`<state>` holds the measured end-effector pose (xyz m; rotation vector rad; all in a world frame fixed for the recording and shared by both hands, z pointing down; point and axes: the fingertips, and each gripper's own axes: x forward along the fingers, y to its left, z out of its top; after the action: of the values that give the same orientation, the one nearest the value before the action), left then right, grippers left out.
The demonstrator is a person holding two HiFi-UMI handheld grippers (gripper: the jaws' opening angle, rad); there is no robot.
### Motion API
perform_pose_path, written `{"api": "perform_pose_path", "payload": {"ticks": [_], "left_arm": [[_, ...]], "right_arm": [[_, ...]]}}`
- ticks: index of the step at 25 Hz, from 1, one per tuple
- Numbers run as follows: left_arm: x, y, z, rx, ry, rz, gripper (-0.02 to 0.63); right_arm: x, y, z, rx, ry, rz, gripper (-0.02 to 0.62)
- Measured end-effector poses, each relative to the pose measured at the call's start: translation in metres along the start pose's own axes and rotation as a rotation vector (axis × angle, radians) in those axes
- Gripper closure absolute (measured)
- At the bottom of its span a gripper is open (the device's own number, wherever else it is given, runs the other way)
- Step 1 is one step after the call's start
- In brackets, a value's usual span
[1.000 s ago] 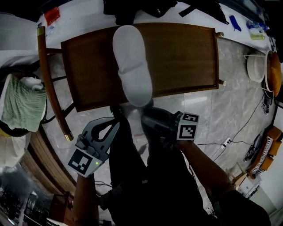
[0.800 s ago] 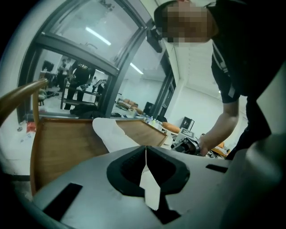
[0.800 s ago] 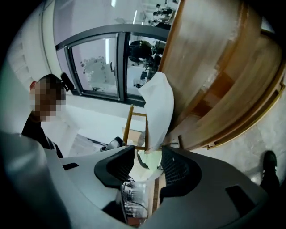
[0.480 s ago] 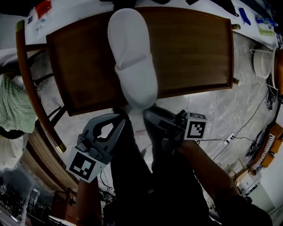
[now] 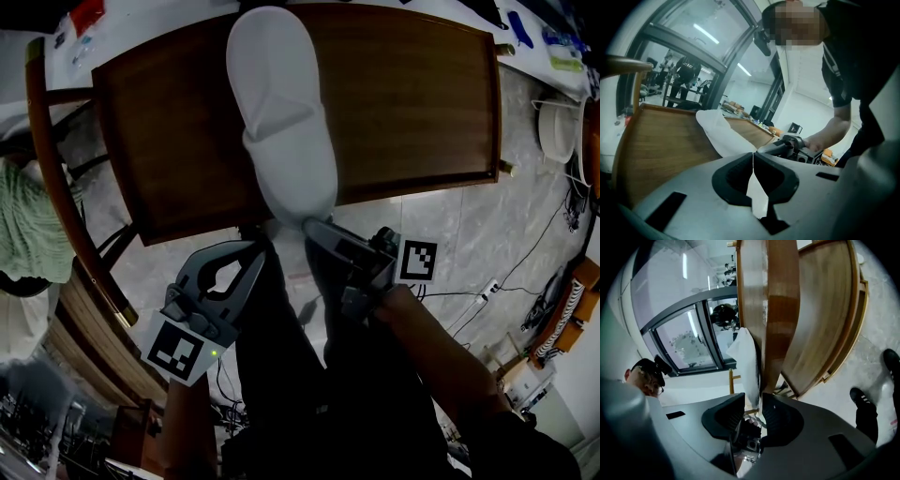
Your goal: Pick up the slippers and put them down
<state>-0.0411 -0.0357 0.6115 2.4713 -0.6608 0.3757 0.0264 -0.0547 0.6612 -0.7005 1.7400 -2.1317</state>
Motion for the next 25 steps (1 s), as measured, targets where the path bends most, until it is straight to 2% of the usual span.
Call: {"api": "perform_pose_path", "payload": {"ticks": [5, 8, 14, 19, 25], "left_arm": [[-0.002, -0.001, -0.002, -0.001, 0.003, 0.001, 0.592], [-0.004, 0.000, -0.005, -0.005, 0.009, 0.003, 0.592], [-0.004, -0.003, -0.002, 0.015, 0.006, -0.001, 0.592], [-0.005, -0.010, 0.008, 0.019, -0.018, -0.006, 0.592], [-0.018, -0.011, 0.017, 0.015, -0.032, 0.015, 0.592]], "right_arm": [[0.002, -0.002, 0.002, 0.043, -0.011, 0.009, 0.511], [0.001, -0.001, 0.002, 0.027, -0.015, 0.015, 0.529], [-0.003, 0.006, 0.002, -0.074, -0.010, 0.027, 0.535], [-0.012, 0.009, 0.002, -0.190, 0.001, -0.002, 0.538], [-0.010, 0.029, -0.003, -0.294, 0.010, 0.038, 0.539]]}}
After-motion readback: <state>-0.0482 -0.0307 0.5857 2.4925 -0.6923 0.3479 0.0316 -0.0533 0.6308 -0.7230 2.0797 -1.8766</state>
